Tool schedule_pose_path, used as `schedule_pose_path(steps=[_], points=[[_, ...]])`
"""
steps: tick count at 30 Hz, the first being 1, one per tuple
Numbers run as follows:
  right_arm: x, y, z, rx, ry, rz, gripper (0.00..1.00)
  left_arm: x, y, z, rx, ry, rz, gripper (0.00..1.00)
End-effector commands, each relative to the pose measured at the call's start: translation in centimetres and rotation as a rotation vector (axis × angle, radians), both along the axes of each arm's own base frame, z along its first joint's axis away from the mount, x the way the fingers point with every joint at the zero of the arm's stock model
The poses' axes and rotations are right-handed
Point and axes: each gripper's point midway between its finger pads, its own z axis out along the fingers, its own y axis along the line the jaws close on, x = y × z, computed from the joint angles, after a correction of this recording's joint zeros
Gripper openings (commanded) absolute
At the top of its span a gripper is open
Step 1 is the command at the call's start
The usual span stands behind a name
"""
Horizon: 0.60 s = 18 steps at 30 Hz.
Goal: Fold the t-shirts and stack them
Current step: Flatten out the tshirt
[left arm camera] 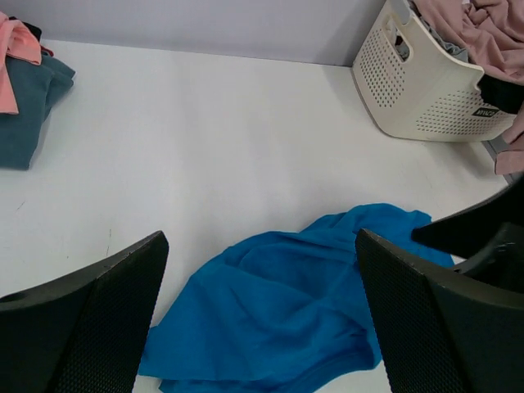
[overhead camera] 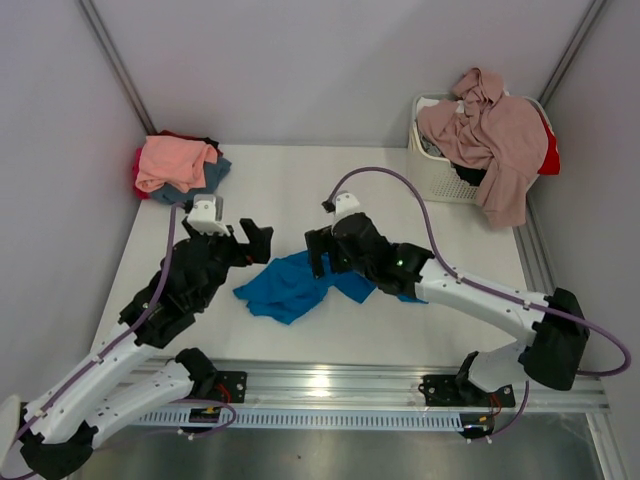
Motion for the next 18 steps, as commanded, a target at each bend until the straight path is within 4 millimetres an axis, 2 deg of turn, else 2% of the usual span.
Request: schedule_pose_path(steps=[1,3,4,5,7,8,11,12,14,15,18], points=[[2.4,-4.4,2.6,-0.104,-0.187,-0.241,0.95,0.6,0.5,0.0,-0.013,0.006,0.046,0.99],[2.8,-5.7,2.3,-0.105,-0.196,-0.349,0.95,0.6,0.5,-0.1,-0.012,0.009,0.048,0.99],[2.9,-5.6,2.6,-0.071,-0.199,-0.360,0.95,0.6,0.6,-0.1,-0.014,0.009,0.050,0.99],[2.1,-4.9,1.5,-0.050,-0.166,-0.312,0.95,0.6,0.7,-0.2,-0.009,0.008,0.051,0.99],[1.2,-2.4,1.7,0.063,-0.126,-0.183,0.96,0.5,0.9,-0.2,-0.007,0.006,0.058,0.99],[-0.4,-0.3,1.0,0.125,-0.034,-0.037,0.96,0.6,1.0,-0.2,-0.008,0.007,0.064,0.99],[-2.5,2.6,-0.8,0.151,0.060,0.113,0.93,0.7,1.4,-0.3,-0.007,0.009,0.078,0.99],[-2.5,3.3,-0.3,0.145,0.049,0.153,0.91,0.7,1.5,-0.3,-0.009,0.009,0.083,0.99],[-3.1,4.4,-1.7,0.106,0.096,0.229,0.90,0.8,1.5,-0.4,-0.013,0.012,0.084,0.99],[-3.4,5.3,-1.0,0.116,0.100,0.285,0.89,0.8,1.5,-0.3,-0.015,0.010,0.084,0.99],[-4.9,7.2,-1.9,0.126,0.148,0.411,0.85,1.0,1.9,-0.6,-0.011,0.018,0.105,0.99]])
